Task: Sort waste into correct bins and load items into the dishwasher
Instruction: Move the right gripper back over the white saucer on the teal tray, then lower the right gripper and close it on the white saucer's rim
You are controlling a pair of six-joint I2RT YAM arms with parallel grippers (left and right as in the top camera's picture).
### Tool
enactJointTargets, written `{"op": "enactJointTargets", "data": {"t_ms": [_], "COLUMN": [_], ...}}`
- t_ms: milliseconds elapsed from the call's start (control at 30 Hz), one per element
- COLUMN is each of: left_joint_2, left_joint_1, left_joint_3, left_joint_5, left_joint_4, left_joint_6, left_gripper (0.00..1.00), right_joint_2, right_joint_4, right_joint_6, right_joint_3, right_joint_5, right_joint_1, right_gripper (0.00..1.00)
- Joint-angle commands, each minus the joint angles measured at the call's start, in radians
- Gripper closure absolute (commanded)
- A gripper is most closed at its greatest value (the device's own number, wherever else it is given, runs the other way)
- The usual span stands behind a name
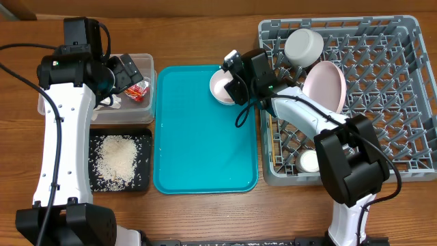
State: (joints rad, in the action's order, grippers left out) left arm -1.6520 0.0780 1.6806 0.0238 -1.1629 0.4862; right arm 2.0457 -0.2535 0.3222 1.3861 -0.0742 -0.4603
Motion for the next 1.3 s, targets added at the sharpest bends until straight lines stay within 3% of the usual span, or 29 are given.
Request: {"op": "enactJointTargets", "data": {"t_ms": [0,433,733,1100,1167,1267], "left_joint_2": [0.005,0.005,0.005,0.005,0.005,0.005], "left_joint_1": [-0.006,-0.006,-0.006,-0.006,-0.006,-0.006], "left_joint_3": [0.008,0.008,0.008,0.008,0.008,0.008], "left_joint_5": [0.010,0.010,0.010,0.010,0.010,0.010], "left_joint_4": [0.000,0.000,0.000,0.000,0.000,0.000], "left_joint_6": [-0.022,-0.022,-0.022,-0.022,-0.022,-0.022], "left_gripper": [0.00,0.00,0.00,0.00,0.00,0.00], "right_joint_2": [0.025,0.009,-0.092,-0.068,-0.055,-0.035], "right_joint_4": [-0.015,-0.068,-0.063,-0.071,-0.072,-0.084], "right_joint_6": [-0.003,-0.005,-0.008,-0.029,-0.042,-0.042], "right_joint_3": [0.003,0.003,0.010,0.009,0.009,0.008], "right_joint_5": [-0.014,-0.014,0.047,0.042,0.033,-0.012], "right_joint_1": [-0.043,-0.164,-0.139,-0.048,-0.037,-0.026], "right_gripper": [0.40,0.37,0.37,0.37,0.40,0.53]}}
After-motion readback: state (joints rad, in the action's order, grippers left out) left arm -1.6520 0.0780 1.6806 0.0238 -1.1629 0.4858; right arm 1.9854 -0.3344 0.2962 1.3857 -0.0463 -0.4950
